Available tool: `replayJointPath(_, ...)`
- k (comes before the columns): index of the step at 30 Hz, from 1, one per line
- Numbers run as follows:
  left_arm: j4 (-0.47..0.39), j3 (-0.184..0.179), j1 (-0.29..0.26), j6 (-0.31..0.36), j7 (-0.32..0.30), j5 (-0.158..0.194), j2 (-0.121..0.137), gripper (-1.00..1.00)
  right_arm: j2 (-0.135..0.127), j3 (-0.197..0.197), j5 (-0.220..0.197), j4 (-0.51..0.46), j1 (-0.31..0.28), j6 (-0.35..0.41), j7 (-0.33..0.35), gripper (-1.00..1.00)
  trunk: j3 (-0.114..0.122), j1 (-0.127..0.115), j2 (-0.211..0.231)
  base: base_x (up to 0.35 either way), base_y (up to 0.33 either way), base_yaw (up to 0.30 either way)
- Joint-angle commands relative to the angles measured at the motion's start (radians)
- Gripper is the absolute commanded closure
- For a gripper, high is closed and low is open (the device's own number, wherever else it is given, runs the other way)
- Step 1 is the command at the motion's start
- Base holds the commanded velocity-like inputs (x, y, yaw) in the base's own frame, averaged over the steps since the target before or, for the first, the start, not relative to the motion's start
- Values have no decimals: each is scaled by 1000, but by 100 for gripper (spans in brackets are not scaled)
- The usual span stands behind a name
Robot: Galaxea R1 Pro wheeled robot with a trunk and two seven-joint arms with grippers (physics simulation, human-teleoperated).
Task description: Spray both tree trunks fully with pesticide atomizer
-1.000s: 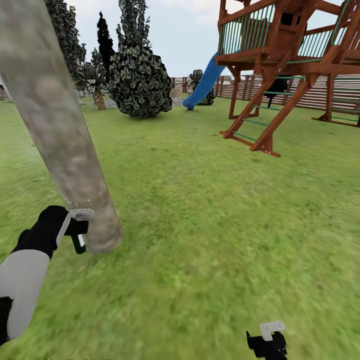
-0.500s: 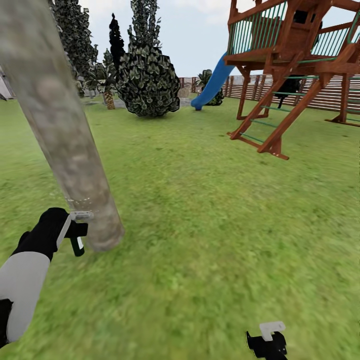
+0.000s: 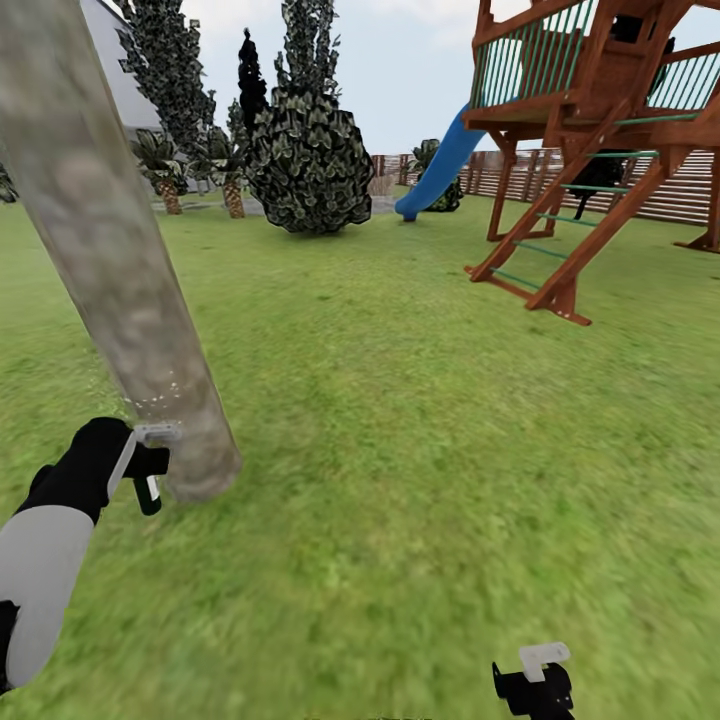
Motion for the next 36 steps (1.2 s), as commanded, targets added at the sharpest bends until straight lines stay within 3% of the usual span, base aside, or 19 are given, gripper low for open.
replayJointPath(1,0,0,1,-1,0,3,3,100,0,0,0,0,0,0,0,-100,0,0,0,-121,-273,275)
replayJointPath(5,11,-2,48,-10,4,3,3,100,1,0,0,1,0,0,0,-100,0,0,0,2,-268,261)
replayJointPath(8,20,-1,58,-13,3,11,-28,100,2,0,0,1,0,0,0,-100,0,0,0,224,-195,35)
replayJointPath(9,21,1,58,-13,3,10,-26,100,1,0,0,1,0,0,0,-100,0,0,0,259,-169,5)
replayJointPath(12,31,18,83,-16,4,4,18,100,2,0,0,1,0,0,0,-100,0,0,0,304,-65,1)
replayJointPath(13,32,19,103,-32,4,3,27,100,2,0,0,1,0,0,0,-100,0,0,0,319,-12,0)
replayJointPath(15,35,19,160,-158,5,5,29,100,2,0,0,1,0,0,0,-100,0,0,0,323,-4,0)
replayJointPath(16,40,20,168,-177,6,7,25,100,2,0,0,1,0,0,0,-100,0,0,0,326,-1,0)
replayJointPath(25,48,20,179,-192,5,10,29,100,2,0,0,2,0,0,0,-100,0,0,0,172,0,137)
replayJointPath(31,81,22,188,-202,5,13,-1,100,1,0,1,2,0,0,0,-100,0,0,0,8,0,129)
replayJointPath(32,121,22,188,-223,5,13,-3,100,0,0,1,2,0,0,0,-100,0,0,0,115,-54,4)
replayJointPath(36,148,23,189,-315,6,12,-3,100,-1,0,2,2,0,0,0,-100,0,0,0,201,-141,1)
